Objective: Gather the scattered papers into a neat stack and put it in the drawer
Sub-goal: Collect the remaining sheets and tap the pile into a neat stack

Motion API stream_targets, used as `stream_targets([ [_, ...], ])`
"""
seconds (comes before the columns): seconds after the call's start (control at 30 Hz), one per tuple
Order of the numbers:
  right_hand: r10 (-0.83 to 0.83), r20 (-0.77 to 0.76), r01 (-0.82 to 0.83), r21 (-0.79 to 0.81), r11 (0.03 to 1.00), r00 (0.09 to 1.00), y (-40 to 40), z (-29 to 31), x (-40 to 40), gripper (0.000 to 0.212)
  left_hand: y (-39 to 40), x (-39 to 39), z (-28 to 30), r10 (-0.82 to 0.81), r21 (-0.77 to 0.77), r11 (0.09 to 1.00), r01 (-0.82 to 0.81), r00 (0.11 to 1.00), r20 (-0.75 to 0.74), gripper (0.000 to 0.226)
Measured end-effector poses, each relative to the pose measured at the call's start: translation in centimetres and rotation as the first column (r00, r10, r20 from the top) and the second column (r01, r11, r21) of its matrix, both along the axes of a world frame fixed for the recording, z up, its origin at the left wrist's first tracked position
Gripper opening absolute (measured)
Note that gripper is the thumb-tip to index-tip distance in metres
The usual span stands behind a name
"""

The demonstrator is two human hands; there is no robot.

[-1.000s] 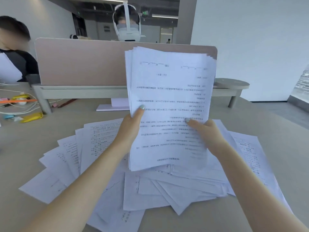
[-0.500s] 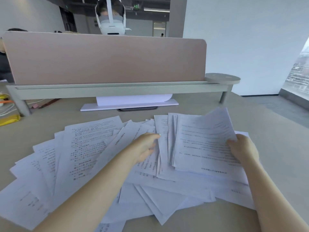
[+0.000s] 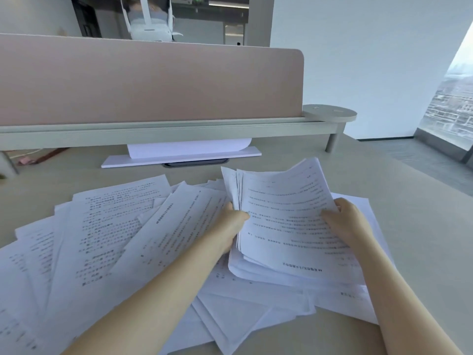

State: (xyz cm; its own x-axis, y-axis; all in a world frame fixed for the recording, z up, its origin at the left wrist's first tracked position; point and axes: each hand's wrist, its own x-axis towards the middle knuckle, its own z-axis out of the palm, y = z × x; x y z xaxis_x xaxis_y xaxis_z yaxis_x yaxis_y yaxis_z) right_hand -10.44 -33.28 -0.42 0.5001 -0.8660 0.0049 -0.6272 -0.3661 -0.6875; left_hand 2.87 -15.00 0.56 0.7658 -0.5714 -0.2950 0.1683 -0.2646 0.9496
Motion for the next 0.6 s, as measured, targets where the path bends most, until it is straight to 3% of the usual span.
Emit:
stream_targets([
  [0.13,0.001,0.165,-0.018,0.103,0.995,0.986,0.1,0.1,0.0,0.041,2.3,-0.9,0.8,0.038,-0.124,0.992,-0.014,0.979,0.201,0.039],
  [0.23,0.017,0.308,-0.095,0.239,0.966,0.951,1.0,0.7,0.4,0.054,5.1,-1.6,1.6,0.099,-0.305,0.952,-0.030,0.972,0.212,0.040],
  [0.4,0.198,0.491,-0.456,0.489,0.744,0.849,3.6,2.8,0.9,0.023,9.4,-2.6,2.1,0.152,-0.398,0.915,-0.067,0.971,0.185,0.037],
  [0.5,0.351,0.474,-0.555,0.409,0.724,0.808,4.4,3.9,2.4,0.028,11.6,-3.6,1.6,0.122,-0.343,0.939,-0.027,0.958,0.258,0.035],
  [0.6,0.544,0.319,-0.626,0.295,0.722,0.777,4.6,6.2,4.8,0.024,13.8,-4.9,0.7,0.045,-0.208,0.977,0.037,0.926,0.375,0.030],
])
